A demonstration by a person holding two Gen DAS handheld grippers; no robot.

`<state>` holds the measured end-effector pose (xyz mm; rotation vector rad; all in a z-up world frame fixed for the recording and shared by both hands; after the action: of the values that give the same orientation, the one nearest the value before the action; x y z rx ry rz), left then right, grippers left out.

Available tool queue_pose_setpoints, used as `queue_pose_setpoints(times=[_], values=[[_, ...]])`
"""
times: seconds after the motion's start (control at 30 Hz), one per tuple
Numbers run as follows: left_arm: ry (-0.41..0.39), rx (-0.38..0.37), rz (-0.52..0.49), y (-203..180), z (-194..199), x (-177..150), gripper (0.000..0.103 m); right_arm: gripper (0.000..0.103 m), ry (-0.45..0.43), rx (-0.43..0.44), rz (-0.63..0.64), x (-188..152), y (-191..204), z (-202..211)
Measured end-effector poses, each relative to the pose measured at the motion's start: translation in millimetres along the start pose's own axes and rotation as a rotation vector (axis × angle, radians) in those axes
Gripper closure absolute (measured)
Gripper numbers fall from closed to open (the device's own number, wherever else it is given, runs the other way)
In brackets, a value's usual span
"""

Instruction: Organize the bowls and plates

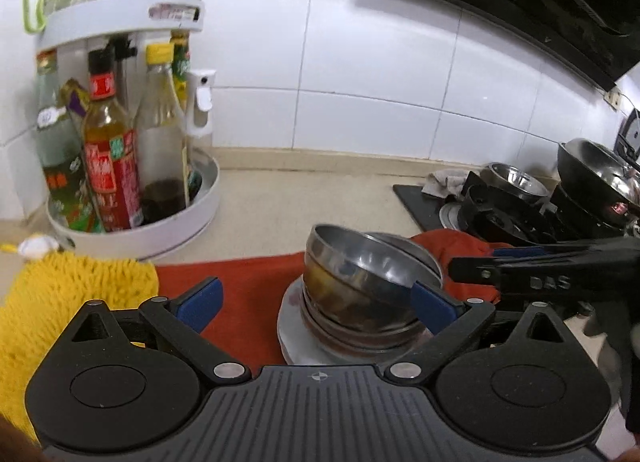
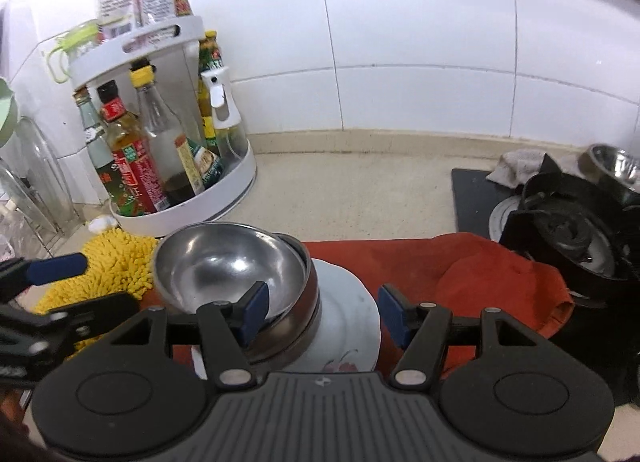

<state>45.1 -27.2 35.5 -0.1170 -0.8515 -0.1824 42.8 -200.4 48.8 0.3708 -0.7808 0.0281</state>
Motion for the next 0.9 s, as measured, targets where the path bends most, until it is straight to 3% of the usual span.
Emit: queue_pose_setpoints(times=[0.37,0.53,0.9], values=[[0.057,0.131,0.028,-3.6,1.5,-19.9,0.0,0.042,-0.073,-0.028,0.004,-25.4,23.4,31.1],[0.106,0.148,0.029,-9.1,0.1,-28.3,0.0,0.04,-0.057,-0.039,-0.022,-36.8,26.0,35.4],[0.113,0.182,0.031,-15.8,6.0,-32.7,0.0,0.038,-0.045,-0.062,-0.048,-50.3,23.3,39.9]])
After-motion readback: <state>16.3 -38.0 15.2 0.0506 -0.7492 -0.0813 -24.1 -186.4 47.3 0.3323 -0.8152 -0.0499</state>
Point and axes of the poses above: each gripper's, at about its wrist camera, not at the fingertips, and z roughly against the way its jaws point, y to its left, x to its top, the point moved 2 cm from there along -z, roughly the way its jaws point, and after that the axes turned 13 degrees about x, right-handed, at the moved point
